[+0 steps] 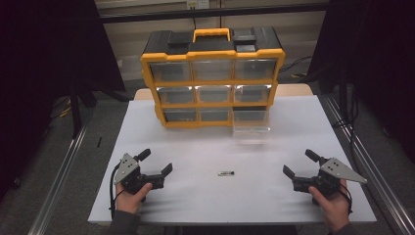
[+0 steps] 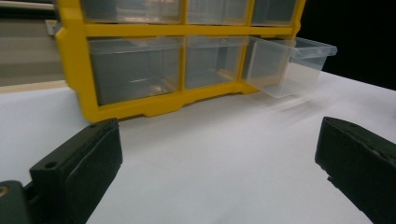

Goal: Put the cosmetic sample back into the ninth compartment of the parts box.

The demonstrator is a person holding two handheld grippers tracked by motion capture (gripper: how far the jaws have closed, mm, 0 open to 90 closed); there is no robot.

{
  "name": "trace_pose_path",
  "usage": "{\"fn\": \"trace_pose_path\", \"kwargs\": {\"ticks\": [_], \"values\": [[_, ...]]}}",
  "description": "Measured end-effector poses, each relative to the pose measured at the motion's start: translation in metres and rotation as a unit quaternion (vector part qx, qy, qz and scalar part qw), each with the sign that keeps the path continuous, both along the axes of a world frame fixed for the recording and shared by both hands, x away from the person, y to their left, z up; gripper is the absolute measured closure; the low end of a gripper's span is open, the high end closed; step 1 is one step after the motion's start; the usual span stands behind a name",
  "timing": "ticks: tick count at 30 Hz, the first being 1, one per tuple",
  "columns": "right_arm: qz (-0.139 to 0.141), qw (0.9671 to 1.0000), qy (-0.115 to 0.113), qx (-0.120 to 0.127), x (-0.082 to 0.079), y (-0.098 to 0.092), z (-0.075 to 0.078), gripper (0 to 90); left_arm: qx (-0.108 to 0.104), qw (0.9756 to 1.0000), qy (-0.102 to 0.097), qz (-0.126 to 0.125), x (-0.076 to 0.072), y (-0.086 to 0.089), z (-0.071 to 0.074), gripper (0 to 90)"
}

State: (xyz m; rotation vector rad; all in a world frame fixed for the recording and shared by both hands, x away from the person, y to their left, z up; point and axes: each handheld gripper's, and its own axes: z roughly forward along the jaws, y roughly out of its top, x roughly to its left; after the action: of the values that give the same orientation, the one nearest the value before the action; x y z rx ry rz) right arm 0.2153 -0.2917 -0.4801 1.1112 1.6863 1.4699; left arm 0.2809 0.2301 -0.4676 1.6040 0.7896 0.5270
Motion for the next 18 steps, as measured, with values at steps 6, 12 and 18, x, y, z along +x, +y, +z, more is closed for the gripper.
{"fn": "trace_pose_path", "kwargs": {"ticks": [6, 12, 18], "values": [[0.0, 1.0, 0.001, 0.002, -0.001, 0.0, 0.001, 0.0, -0.002, 0.9995, 0.019, -0.023, 0.005, -0.014, 0.002, 1.1], [0.001, 1.0, 0.0, 0.001, -0.001, -0.001, 0.001, 0.1, 0.025, 0.9979, 0.037, -0.047, 0.007, -0.027, 0.002, 1.6], [0.001, 1.0, 0.0, 0.002, -0.001, -0.001, 0.001, 0.1, 0.014, 0.9969, 0.051, -0.058, 0.01, -0.046, 0.006, 1.8]]}}
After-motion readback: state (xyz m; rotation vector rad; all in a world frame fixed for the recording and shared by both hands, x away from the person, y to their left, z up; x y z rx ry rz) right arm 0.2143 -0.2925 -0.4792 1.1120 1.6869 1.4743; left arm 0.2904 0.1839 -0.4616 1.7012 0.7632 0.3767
